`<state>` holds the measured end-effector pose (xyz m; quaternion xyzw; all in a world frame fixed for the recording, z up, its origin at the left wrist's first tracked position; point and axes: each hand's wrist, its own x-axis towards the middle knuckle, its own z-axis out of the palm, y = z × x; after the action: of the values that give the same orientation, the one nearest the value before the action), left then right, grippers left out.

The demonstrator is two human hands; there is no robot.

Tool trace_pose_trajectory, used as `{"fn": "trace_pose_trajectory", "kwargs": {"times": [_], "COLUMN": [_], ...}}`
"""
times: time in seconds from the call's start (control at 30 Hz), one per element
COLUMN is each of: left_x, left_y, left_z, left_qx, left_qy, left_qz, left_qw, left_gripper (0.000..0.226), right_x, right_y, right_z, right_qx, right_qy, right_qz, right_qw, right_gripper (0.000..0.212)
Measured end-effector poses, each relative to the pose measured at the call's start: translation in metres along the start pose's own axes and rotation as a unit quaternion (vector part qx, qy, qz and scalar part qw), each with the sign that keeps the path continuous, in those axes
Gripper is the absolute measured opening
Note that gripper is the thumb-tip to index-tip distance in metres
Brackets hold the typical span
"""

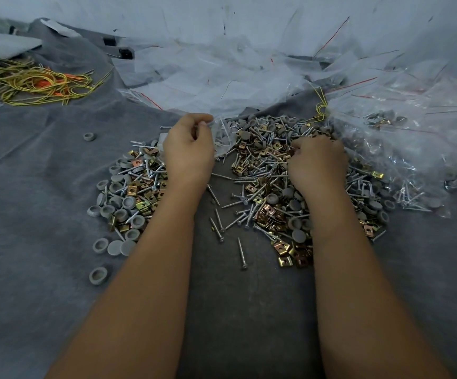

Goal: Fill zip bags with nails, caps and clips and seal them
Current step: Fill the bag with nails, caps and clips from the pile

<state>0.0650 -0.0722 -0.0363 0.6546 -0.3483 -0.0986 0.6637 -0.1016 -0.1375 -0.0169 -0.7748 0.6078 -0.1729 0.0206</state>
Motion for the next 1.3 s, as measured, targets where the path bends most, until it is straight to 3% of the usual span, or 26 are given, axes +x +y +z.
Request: {"fn": "trace_pose_trajectory", "kwargs": {"times": [0.1, 0.2, 0.43, 0.67, 0.8, 1.0, 1.13, 1.3], "left_x": [-0.004, -0.006, -0.008, -0.008, -0.007, -0.006, -0.006, -0.005], "left_y": [0.0, -0.001, -0.002, -0.002, -0.002, 0.0, -0.001, -0.002], "left_z": [0.003, 0.006, 0.007, 0.007, 0.007, 0.008, 0.008, 0.007], "left_qx": [0.009, 0.019, 0.027, 0.019, 0.017, 0.027, 0.037, 0.045], "left_qy": [-0.026, -0.052, -0.064, -0.059, -0.049, -0.047, -0.044, -0.035], "left_qz": [0.01, 0.009, 0.007, 0.007, 0.013, 0.016, 0.034, 0.04], "left_qw": [1.0, 0.998, 0.998, 0.998, 0.999, 0.998, 0.998, 0.998], "left_gripper": [0.023, 0.025, 0.024, 0.024, 0.023, 0.023, 0.021, 0.021], "right_x": [0.0, 0.002, 0.002, -0.004, -0.009, -0.019, -0.024, -0.024], "right_y": [-0.001, -0.001, -0.003, -0.014, -0.025, -0.046, -0.052, -0.054], "right_z": [0.001, 0.001, 0.002, -0.004, -0.005, 0.003, 0.017, 0.022], "right_qx": [-0.023, 0.032, 0.133, 0.345, 0.409, 0.376, 0.256, 0.197], "right_qy": [-0.03, -0.04, 0.009, 0.01, 0.046, 0.138, 0.103, 0.078], "right_qz": [-0.018, -0.017, -0.019, -0.077, -0.088, -0.169, -0.221, -0.261], "right_qw": [0.999, 0.999, 0.991, 0.935, 0.907, 0.901, 0.936, 0.942], "right_gripper": [0.038, 0.034, 0.018, 0.024, 0.013, 0.008, 0.013, 0.019]}}
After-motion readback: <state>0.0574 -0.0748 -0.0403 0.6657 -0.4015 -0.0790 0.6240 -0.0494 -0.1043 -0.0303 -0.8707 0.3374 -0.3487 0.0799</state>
